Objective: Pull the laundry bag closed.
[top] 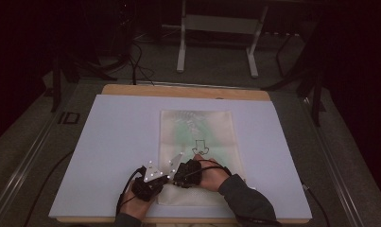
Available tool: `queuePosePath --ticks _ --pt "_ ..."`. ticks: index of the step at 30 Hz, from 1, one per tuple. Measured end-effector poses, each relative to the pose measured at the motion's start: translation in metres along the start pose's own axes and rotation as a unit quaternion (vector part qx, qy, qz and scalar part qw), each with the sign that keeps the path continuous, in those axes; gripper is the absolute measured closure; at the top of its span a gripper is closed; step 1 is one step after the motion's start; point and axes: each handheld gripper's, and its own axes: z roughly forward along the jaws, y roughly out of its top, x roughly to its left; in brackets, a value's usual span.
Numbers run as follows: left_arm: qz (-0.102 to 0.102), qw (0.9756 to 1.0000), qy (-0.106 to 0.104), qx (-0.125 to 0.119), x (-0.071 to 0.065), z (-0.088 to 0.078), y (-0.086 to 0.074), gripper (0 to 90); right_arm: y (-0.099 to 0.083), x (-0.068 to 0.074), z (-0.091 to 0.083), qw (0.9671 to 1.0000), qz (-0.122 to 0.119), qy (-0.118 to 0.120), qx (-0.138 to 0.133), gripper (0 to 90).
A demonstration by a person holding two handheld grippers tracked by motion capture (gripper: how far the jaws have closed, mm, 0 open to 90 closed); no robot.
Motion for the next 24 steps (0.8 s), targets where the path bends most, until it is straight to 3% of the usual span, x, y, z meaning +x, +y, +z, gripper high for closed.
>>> queuePosePath --ticks 24 --pt "-0.005 1.0000 -0.002 -0.001 0.001 0.000 0.000 89.2 -0.012 -0.003 -0.009 0.9997 -0.001 0.010 0.023 82.3"
